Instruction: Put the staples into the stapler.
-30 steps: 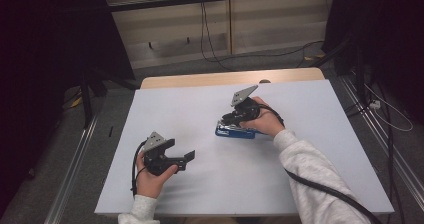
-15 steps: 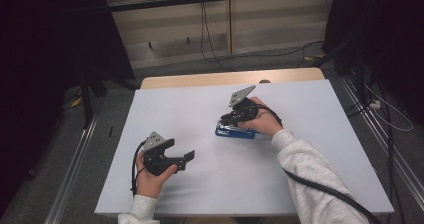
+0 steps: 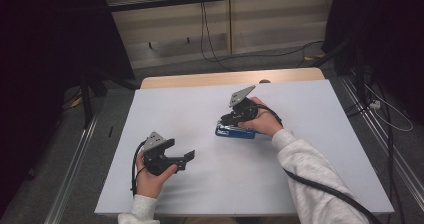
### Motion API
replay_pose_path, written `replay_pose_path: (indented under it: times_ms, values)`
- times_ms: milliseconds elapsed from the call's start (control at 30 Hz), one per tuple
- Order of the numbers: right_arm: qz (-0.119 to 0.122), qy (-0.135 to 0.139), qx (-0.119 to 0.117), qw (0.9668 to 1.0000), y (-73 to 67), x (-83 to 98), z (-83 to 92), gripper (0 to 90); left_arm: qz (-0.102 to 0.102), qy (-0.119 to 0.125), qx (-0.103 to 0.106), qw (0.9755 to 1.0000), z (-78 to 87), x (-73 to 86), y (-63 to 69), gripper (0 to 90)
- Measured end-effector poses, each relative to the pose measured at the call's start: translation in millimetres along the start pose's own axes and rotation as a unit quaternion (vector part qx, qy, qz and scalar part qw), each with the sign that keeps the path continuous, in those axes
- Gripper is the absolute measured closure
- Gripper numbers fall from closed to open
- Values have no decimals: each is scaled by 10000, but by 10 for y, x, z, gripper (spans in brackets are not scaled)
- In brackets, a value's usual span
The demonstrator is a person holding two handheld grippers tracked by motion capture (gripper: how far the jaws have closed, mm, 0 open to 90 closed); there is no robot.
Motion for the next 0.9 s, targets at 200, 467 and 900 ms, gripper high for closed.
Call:
replay_pose_path:
  times_ms: [200,467,900]
  values:
    - [14,-5,-28,10000,5,1,-13,791,4,-2,7,10000,0,1,1,66]
    - [8,-14,-26,10000,7,-1,-39,790,29,0,5,10000,-6,3,4,67]
    - [-226,76,156,9996,30,8,33,669,43,9,3,10000,-10,0,7,66]
Point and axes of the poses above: each handheld gripper's, and its own axes: z roughly backward along the jaws, x roughly out of its underside, y roughly to its right, the point moved 5 cm from there along -z, roughly forward along the jaws, and after that the axes turned 2 degrees about -y, right-handed, at the moved point
